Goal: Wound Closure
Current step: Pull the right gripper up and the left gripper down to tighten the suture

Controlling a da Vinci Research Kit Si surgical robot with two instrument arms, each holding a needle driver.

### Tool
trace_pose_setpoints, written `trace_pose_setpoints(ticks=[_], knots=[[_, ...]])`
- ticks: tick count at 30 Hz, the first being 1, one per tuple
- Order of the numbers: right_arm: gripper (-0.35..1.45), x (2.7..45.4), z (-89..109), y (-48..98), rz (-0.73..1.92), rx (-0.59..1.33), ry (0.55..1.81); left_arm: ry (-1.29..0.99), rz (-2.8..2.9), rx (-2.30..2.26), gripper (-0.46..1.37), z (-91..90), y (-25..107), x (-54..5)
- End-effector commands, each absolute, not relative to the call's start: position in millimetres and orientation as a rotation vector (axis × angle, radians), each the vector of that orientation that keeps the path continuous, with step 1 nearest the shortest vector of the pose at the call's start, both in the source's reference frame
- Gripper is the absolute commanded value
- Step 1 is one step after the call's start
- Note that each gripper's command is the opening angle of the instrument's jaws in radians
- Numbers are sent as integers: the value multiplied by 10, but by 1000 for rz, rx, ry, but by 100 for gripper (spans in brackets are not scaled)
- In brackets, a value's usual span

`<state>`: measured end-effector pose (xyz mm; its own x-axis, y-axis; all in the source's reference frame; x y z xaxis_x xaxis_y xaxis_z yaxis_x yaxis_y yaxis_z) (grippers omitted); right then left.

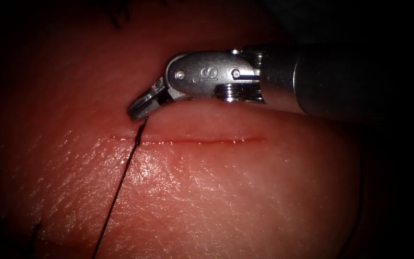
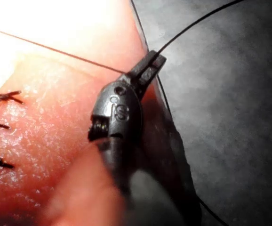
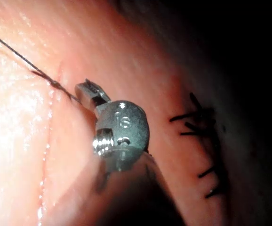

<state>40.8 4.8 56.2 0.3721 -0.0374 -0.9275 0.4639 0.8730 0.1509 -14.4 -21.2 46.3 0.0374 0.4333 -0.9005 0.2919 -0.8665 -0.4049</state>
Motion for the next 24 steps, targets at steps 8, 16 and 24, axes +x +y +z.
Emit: trace_pose_setpoints(ticks=[8,16,24], knots=[[-35,402,561,47,-318,402,1172,-777,1965,-2184,-35,465,-212,-146],[-35,402,560,48,-309,391,1185,-776,1962,-2181,-35,463,-207,-147],[-35,401,560,48,-309,389,1184,-785,1952,-2174,-35,460,-199,-149]])
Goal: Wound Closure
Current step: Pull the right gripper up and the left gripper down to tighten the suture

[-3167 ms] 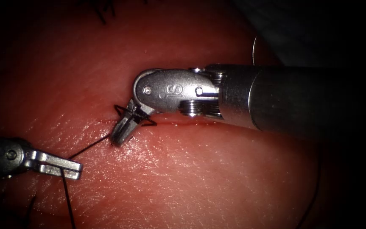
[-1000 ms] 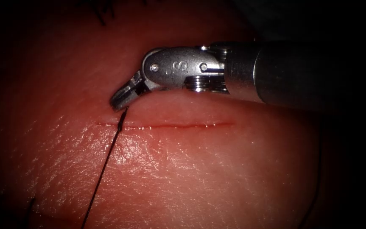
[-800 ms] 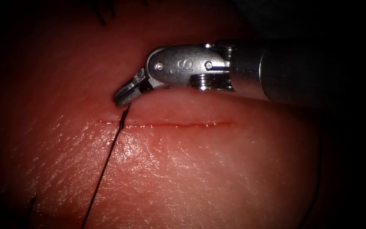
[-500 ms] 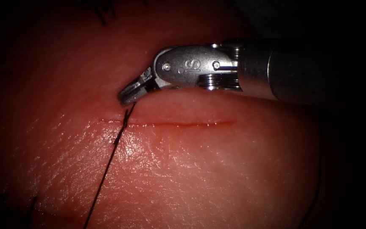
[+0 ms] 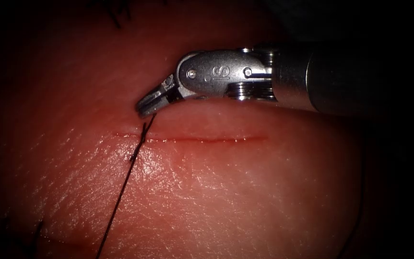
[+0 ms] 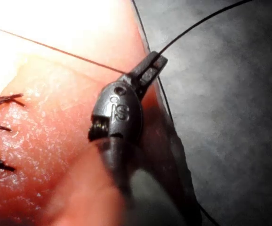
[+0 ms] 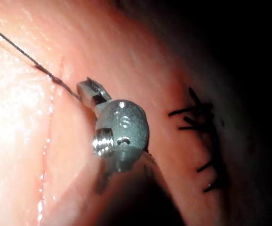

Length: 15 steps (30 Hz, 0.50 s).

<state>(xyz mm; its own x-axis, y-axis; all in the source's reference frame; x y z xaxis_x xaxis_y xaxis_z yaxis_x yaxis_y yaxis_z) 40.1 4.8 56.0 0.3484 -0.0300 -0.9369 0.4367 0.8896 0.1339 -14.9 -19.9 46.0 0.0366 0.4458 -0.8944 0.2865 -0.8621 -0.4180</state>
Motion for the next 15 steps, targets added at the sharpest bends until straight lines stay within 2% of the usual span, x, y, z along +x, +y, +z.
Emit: trace_pose_setpoints(ticks=[1,12,15], knots=[[-35,401,560,48,-309,389,1184,-785,1951,-2174,-35,460,-198,-149],[-35,402,559,44,-315,399,1218,-761,1951,-2188,-35,455,-179,-150],[52,401,556,40,-289,400,1226,-754,1950,-2193,-35,452,-170,-150]])
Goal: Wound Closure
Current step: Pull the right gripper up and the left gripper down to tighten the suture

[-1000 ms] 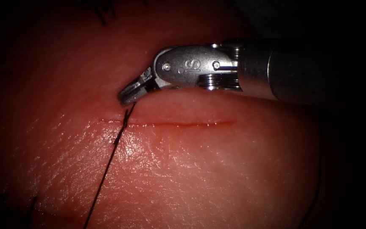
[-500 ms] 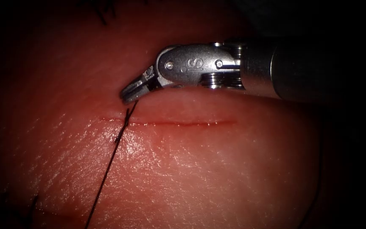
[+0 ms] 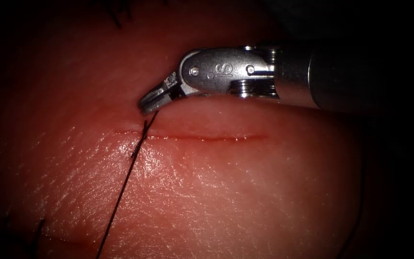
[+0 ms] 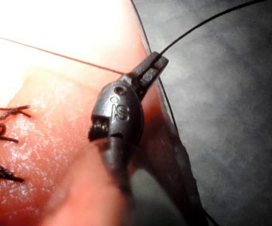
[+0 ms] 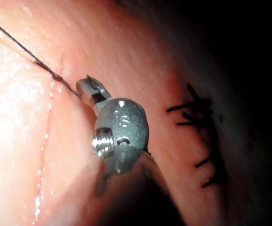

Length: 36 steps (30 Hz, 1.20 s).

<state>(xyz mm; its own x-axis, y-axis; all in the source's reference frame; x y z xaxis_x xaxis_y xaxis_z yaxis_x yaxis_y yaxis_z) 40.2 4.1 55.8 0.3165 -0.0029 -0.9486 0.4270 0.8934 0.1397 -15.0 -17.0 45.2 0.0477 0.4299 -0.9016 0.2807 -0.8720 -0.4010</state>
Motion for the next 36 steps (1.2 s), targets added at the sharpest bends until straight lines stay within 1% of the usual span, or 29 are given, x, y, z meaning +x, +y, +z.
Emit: trace_pose_setpoints(ticks=[1,2,3,13,15,17,19,21,23,36], knots=[[73,401,555,39,-271,402,1231,-756,1943,-2195,-35,451,-167,-150],[87,401,553,38,-256,398,1239,-751,1929,-2206,-35,450,-160,-150],[89,401,553,37,-247,399,1242,-749,1928,-2211,-35,450,-156,-150],[97,400,550,42,-167,394,1279,-681,1925,-2221,-35,455,-102,-160],[96,400,550,43,-151,390,1287,-670,1925,-2227,-35,454,-94,-162],[83,401,549,41,-130,389,1297,-655,1923,-2235,-35,451,-82,-166],[75,401,547,39,-101,383,1315,-642,1920,-2242,-35,447,-69,-169],[73,401,545,37,-80,375,1330,-633,1916,-2246,-35,444,-57,-173],[68,402,542,32,-71,366,1339,-619,1913,-2253,-35,440,-43,-176],[64,402,525,15,5,325,1406,-525,1917,-2263,-35,452,23,-200]])
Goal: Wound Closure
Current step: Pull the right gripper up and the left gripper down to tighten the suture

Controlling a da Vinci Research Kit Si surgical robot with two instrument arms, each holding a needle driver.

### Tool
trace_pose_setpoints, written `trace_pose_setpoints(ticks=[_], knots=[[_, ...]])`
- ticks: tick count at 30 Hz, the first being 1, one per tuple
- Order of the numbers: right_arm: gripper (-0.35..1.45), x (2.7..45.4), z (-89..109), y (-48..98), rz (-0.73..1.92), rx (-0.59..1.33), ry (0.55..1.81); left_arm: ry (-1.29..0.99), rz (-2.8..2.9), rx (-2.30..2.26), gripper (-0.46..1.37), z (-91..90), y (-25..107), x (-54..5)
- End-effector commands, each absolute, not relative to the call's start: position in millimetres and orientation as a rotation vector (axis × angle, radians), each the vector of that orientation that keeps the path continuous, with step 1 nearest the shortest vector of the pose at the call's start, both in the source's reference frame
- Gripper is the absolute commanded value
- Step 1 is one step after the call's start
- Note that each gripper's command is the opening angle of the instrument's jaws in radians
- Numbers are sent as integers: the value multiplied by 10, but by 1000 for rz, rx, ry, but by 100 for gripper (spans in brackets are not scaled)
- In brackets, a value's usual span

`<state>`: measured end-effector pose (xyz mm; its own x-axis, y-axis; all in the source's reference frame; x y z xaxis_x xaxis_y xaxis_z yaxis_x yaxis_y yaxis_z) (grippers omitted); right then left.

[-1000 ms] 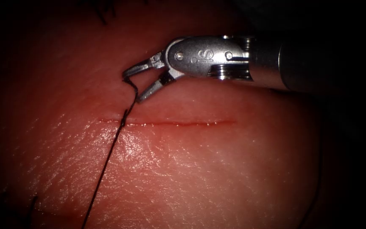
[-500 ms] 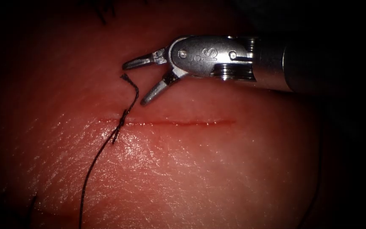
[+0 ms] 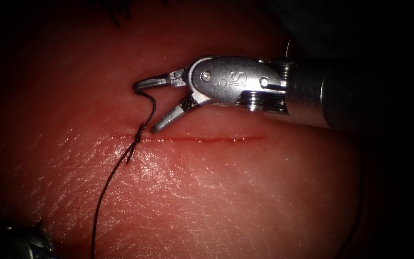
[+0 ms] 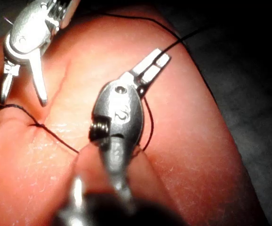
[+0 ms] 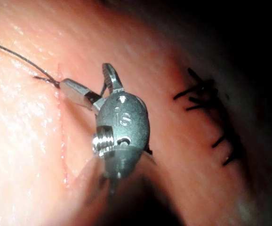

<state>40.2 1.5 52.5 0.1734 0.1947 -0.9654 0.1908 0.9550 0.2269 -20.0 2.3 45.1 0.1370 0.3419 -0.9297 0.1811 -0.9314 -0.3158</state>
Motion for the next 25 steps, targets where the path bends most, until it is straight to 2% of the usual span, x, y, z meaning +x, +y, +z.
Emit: trace_pose_setpoints(ticks=[1,25], knots=[[64,402,525,14,7,324,1408,-512,1922,-2260,-35,454,27,-200],[59,400,520,3,34,297,1436,-454,1936,-2220,-35,489,60,-198]])
